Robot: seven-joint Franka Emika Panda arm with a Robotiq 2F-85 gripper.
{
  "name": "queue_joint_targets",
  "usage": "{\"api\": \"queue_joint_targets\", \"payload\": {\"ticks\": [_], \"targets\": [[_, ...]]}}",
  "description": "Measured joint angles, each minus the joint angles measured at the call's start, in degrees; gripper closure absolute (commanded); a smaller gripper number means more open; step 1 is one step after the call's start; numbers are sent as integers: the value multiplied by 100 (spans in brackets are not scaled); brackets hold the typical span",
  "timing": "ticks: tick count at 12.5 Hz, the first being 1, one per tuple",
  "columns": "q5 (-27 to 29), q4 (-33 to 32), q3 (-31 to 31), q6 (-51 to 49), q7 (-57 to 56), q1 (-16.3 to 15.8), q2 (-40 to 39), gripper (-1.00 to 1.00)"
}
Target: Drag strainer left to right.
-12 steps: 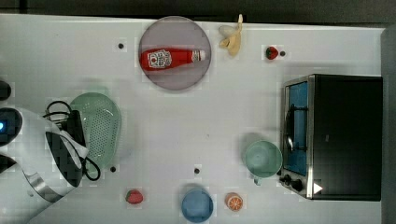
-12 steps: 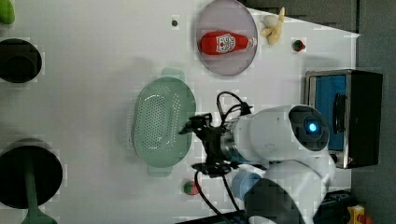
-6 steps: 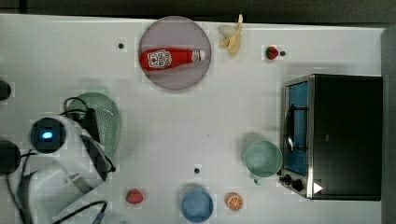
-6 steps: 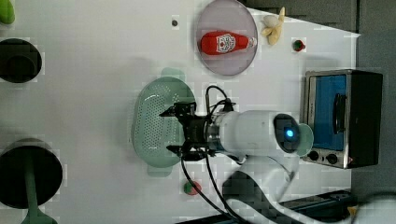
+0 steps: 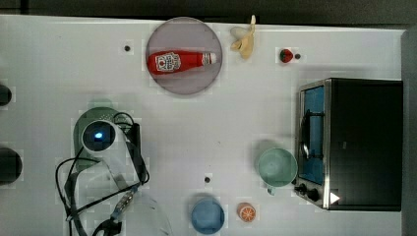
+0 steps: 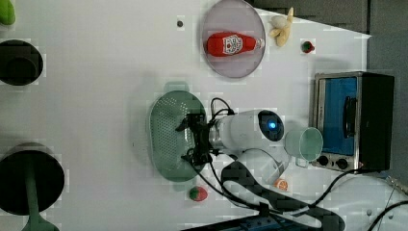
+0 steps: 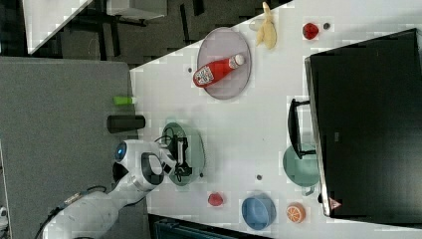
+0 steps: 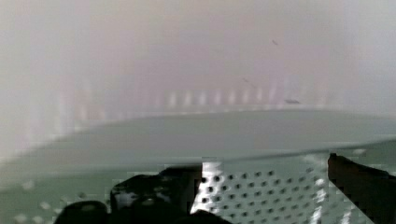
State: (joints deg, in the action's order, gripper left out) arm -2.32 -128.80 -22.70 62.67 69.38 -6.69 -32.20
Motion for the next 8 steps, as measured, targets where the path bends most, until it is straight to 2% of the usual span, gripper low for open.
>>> {"api": "queue_joint_targets", "payload": {"ticks": [2,8], "targets": [[-22,-22,45,151,0,62,34,-100],[100,45,343,190,62,-21,263,-100]]}}
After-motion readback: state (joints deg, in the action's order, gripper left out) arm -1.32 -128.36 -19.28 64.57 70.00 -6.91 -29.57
